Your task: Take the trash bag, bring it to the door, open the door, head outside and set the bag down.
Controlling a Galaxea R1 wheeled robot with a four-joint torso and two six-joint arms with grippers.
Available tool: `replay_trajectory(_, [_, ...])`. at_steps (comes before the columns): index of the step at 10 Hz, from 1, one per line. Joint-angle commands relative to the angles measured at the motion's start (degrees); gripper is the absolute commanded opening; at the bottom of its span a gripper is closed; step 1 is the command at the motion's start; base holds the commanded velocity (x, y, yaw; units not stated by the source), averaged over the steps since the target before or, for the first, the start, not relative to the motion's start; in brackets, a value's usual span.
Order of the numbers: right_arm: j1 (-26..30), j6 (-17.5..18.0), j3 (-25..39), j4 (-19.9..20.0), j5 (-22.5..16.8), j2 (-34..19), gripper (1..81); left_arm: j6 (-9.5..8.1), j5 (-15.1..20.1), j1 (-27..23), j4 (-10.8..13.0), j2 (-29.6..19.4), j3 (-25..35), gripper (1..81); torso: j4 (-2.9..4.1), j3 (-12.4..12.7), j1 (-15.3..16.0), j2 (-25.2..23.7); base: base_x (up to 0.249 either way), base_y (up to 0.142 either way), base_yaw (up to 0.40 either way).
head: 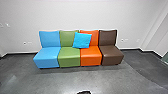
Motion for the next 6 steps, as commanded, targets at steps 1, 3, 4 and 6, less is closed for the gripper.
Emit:
replay_trajectory(1, [1.65,0.14,9.22,2.05,-2.73,-8.15,81.1,-0.13,8.78,-6.01,-4.23,-5.26,4.5,81.1,-1.51,-5.14,3.6,-5.58,0.0,0.0,0.0])
replay_trajectory(3, [2.7,0.14,14.13,2.4,-2.73,-11.75,81.1,-0.13,13.17,-9.7,-5.64,-5.0,3.37,81.1,-0.81,-3.47,6.09,-9.49,0.0,0.0,0.0])
replay_trajectory(4, [3.31,0.14,17.03,2.49,-2.73,-13.77,81.1,-0.13,15.89,-11.81,-6.78,-4.82,2.57,81.1,-1.03,-4.54,6.92,-10.69,0.0,0.0,0.0])
replay_trajectory(6, [4.11,0.06,20.63,3.2,-2.73,-16.4,81.1,-0.13,18.46,-14.02,-7.31,-4.56,2.57,81.1,-1.09,-5.35,8.91,-13.82,0.0,0.0,0.0])
